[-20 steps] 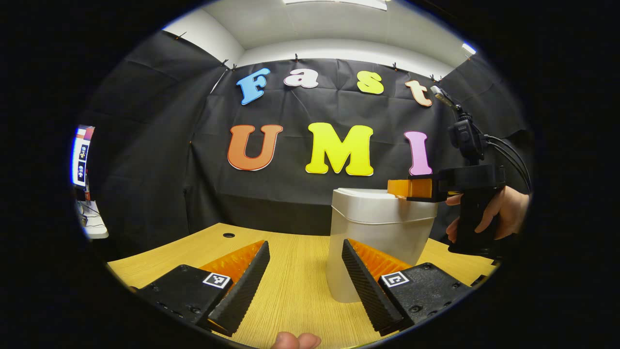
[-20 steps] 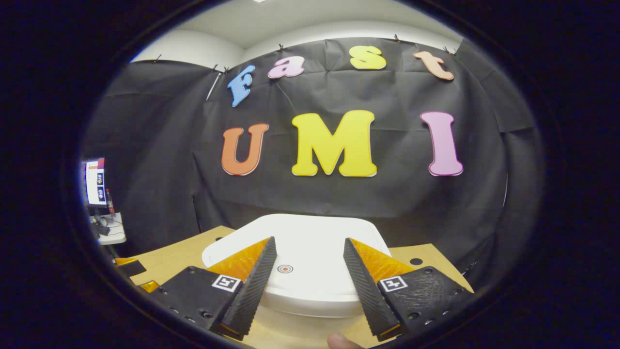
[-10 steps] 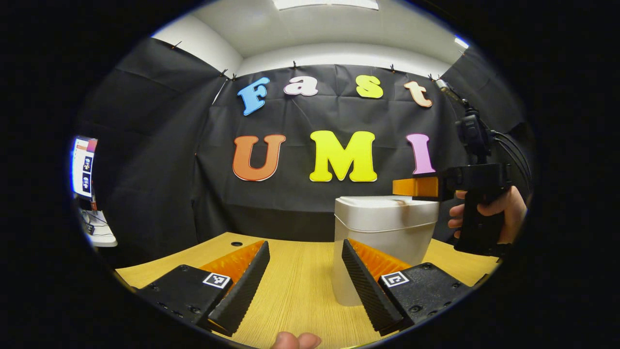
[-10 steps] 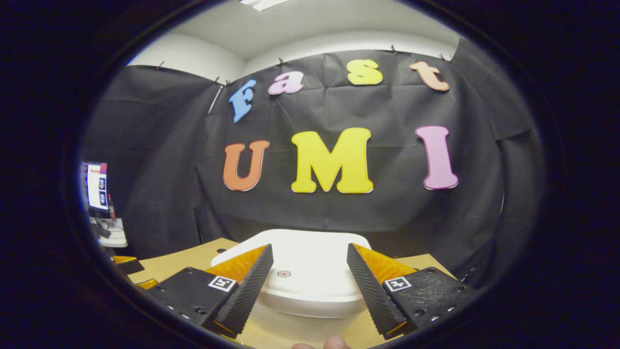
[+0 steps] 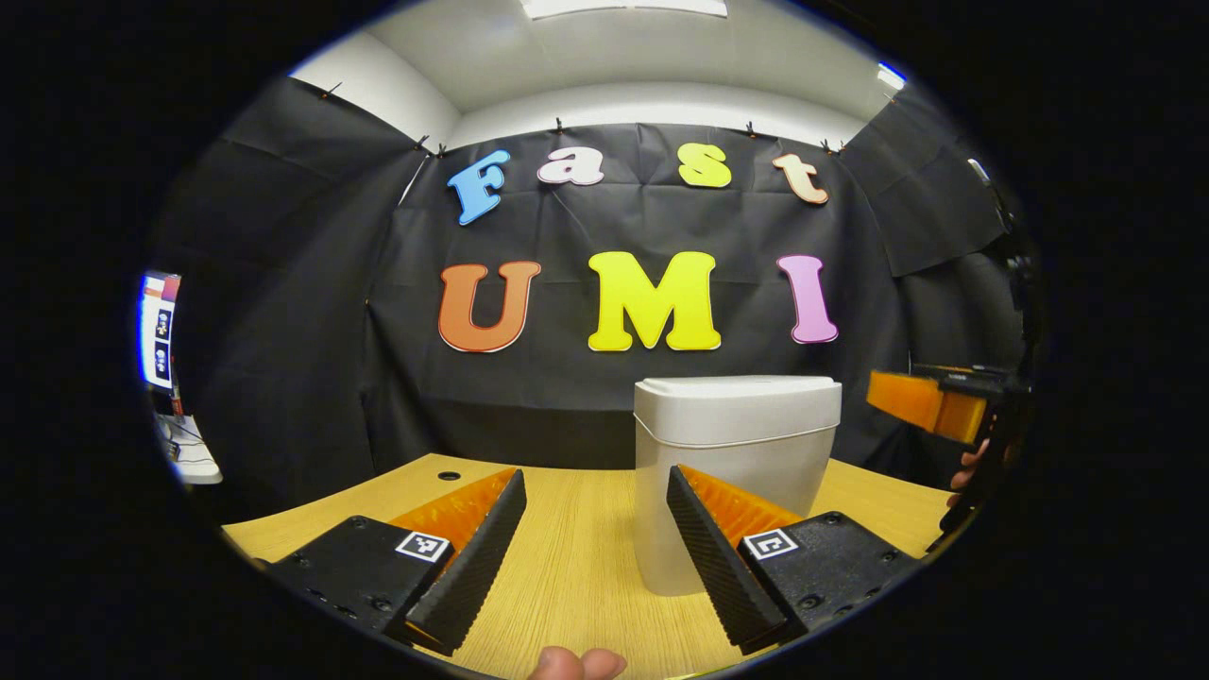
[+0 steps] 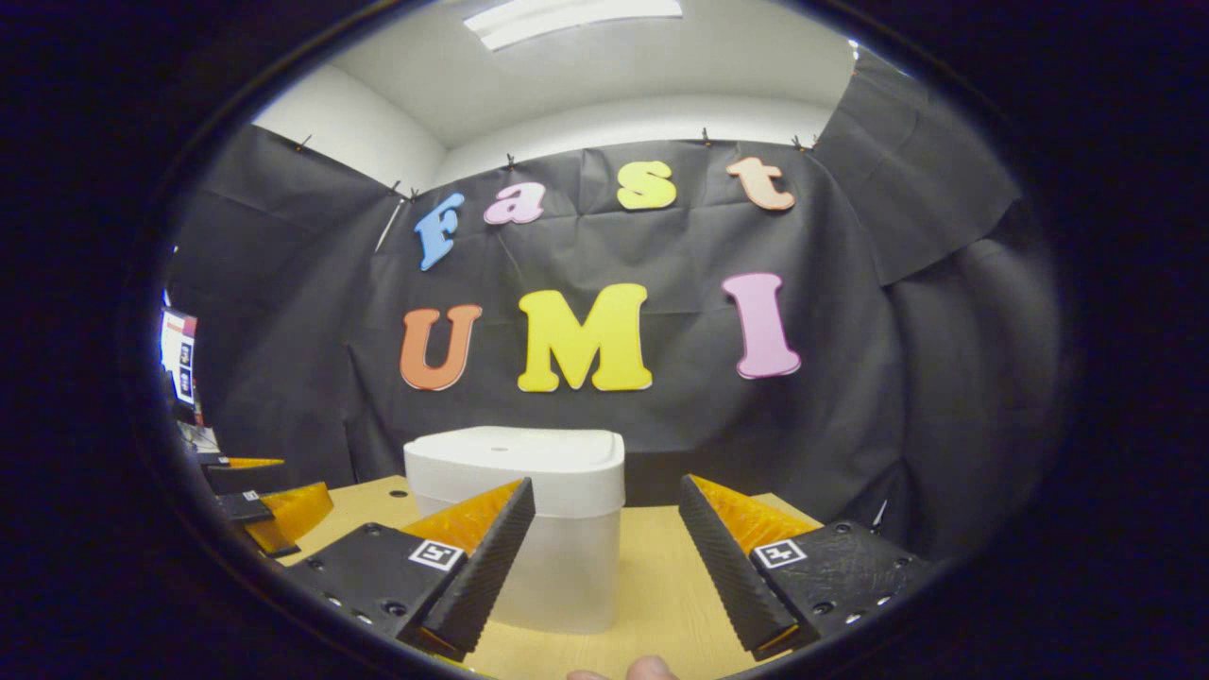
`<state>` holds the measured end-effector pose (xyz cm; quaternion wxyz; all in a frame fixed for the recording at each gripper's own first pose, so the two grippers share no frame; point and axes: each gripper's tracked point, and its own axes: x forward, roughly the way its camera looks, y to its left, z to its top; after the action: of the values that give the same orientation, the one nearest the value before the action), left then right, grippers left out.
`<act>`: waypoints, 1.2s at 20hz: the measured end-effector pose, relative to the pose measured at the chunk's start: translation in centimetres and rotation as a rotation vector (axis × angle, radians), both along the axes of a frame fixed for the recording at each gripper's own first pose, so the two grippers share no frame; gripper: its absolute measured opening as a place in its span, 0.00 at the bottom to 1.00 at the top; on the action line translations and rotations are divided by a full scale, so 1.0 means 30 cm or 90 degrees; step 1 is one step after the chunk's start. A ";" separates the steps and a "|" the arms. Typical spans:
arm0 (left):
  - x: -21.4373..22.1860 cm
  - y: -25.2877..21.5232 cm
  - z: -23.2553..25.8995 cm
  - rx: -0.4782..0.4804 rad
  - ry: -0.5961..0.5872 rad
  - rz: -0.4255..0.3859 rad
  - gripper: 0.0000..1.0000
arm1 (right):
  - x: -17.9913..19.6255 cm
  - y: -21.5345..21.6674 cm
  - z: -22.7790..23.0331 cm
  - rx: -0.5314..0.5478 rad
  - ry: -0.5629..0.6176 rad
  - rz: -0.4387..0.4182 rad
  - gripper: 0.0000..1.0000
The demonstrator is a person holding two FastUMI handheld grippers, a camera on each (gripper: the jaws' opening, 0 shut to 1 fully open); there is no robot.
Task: Press the lid of the desktop garbage bin to open it, pick up the crumpled paper on the desktop and throw it into the bin, then pick up the pop can on the desktop and drop it into the bin, and finally close the garbage bin lid.
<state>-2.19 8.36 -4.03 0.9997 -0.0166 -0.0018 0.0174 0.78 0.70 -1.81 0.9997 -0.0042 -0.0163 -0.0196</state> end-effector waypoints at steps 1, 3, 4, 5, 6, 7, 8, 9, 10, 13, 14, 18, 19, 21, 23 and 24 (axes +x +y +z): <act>-0.004 0.000 0.005 -0.001 -0.004 0.001 0.97 | -0.023 -0.014 -0.044 -0.006 0.016 -0.009 0.93; -0.011 -0.015 0.020 0.002 -0.012 -0.001 0.97 | -0.041 -0.028 -0.080 -0.013 0.027 -0.018 0.96; -0.012 -0.023 0.021 0.006 -0.015 -0.002 0.97 | -0.045 -0.028 -0.093 -0.017 0.032 -0.019 0.93; -0.012 -0.024 0.019 0.012 -0.014 -0.001 0.97 | -0.043 -0.024 -0.112 -0.020 0.039 -0.017 0.96; -0.012 -0.018 0.010 0.018 -0.013 0.004 0.97 | -0.042 -0.018 -0.125 -0.017 0.046 -0.011 0.96; -0.009 -0.016 0.005 0.024 -0.011 0.007 0.97 | -0.037 -0.016 -0.135 -0.013 0.050 -0.009 0.96; -0.006 -0.012 0.001 0.025 -0.009 0.009 0.97 | -0.031 -0.017 -0.142 -0.008 0.054 -0.009 0.96; -0.001 -0.010 -0.008 0.021 -0.006 0.011 0.97 | -0.024 -0.018 -0.150 -0.006 0.057 -0.009 0.94; 0.001 -0.007 -0.011 0.015 -0.003 0.009 0.97 | -0.021 -0.018 -0.149 -0.006 0.058 -0.010 0.96; 0.003 0.003 -0.002 0.014 -0.005 0.010 0.97 | -0.036 -0.015 -0.121 -0.011 0.043 -0.014 0.96; 0.002 0.013 -0.003 0.015 -0.005 0.014 0.97 | -0.040 -0.013 -0.114 -0.015 0.039 -0.014 0.96; 0.004 0.009 -0.011 0.007 -0.003 0.011 0.97 | -0.041 -0.007 -0.100 -0.013 0.031 -0.010 0.96; 0.005 0.008 -0.012 0.008 -0.003 0.010 0.97 | -0.039 -0.008 -0.101 -0.014 0.031 -0.011 0.96; 0.005 0.002 -0.015 0.010 0.000 0.008 0.97 | -0.040 -0.014 -0.098 -0.012 0.030 -0.014 0.96; 0.005 -0.001 -0.013 0.011 -0.001 0.006 0.97 | -0.040 -0.013 -0.100 -0.007 0.031 -0.014 0.96; 0.004 0.001 -0.012 0.012 -0.002 0.006 0.97 | -0.040 -0.012 -0.101 -0.008 0.031 -0.016 0.96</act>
<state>-2.07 8.39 -4.39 0.9997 -0.0074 -0.0033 0.0218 -0.41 0.33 -4.84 0.9994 -0.0111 0.0077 -0.0316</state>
